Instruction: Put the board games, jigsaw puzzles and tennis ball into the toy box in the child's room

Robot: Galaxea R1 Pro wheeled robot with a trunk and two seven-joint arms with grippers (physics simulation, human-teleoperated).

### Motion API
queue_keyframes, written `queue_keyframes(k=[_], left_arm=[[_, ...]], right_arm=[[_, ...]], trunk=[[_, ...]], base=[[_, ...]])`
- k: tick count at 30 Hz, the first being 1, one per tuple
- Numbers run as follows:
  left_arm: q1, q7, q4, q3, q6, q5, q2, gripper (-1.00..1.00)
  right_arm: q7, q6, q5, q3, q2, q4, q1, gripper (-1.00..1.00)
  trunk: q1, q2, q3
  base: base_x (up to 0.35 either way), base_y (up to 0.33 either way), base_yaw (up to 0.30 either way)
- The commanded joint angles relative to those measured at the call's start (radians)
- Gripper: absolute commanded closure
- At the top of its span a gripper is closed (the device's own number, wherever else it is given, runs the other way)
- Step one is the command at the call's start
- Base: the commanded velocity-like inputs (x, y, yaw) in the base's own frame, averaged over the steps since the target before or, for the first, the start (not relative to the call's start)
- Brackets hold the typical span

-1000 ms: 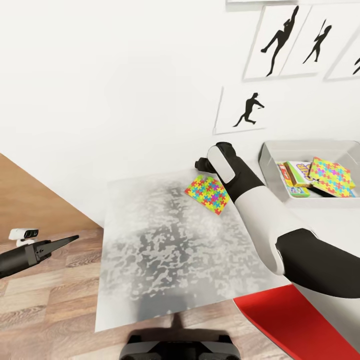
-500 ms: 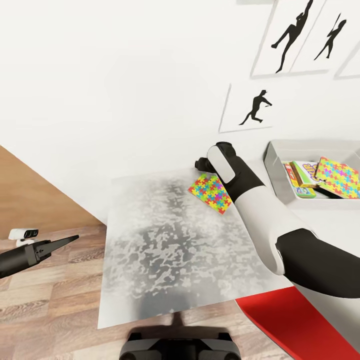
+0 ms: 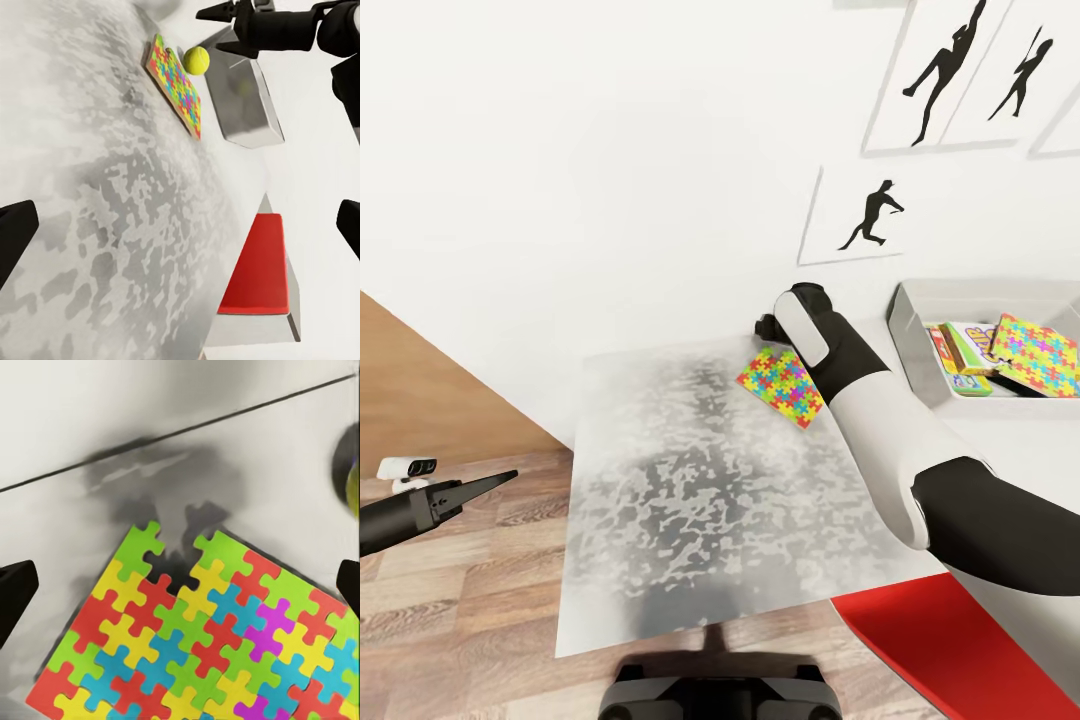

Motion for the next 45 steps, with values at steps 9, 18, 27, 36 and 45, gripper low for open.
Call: queue_keyframes(k=[9, 18, 27, 36, 45], left_arm=[[0.0, -0.002, 0.0, 0.0, 0.01, 0.001, 0.0, -1.0], [0.0, -0.002, 0.0, 0.0, 0.01, 0.001, 0.0, -1.0], [0.0, -0.002, 0.0, 0.0, 0.01, 0.001, 0.0, -1.0], [0.0, -0.002, 0.0, 0.0, 0.01, 0.001, 0.0, -1.0], [0.0, -0.003, 0.0, 0.0, 0.01, 0.001, 0.0, -1.0]], right_arm=[[-0.01, 0.002, 0.023, 0.0, 0.0, 0.0, -0.001, -1.0], [-0.01, 0.003, 0.025, -0.001, 0.0, 0.0, -0.001, -1.0], [-0.011, 0.005, 0.025, -0.001, 0.0, 0.0, -0.002, -1.0], [-0.01, 0.005, 0.026, 0.0, 0.0, 0.0, -0.002, -1.0], [-0.011, 0.003, 0.031, 0.001, 0.0, 0.004, -0.002, -1.0]], trunk=[[0.001, -0.002, -0.001], [0.001, -0.002, -0.001], [0.001, -0.002, -0.005], [0.001, -0.002, -0.016], [0.001, -0.002, -0.027]], base=[[0.0, 0.0, 0.0], [0.0, 0.0, 0.0], [0.0, 0.0, 0.0], [0.0, 0.0, 0.0], [0.0, 0.0, 0.0]])
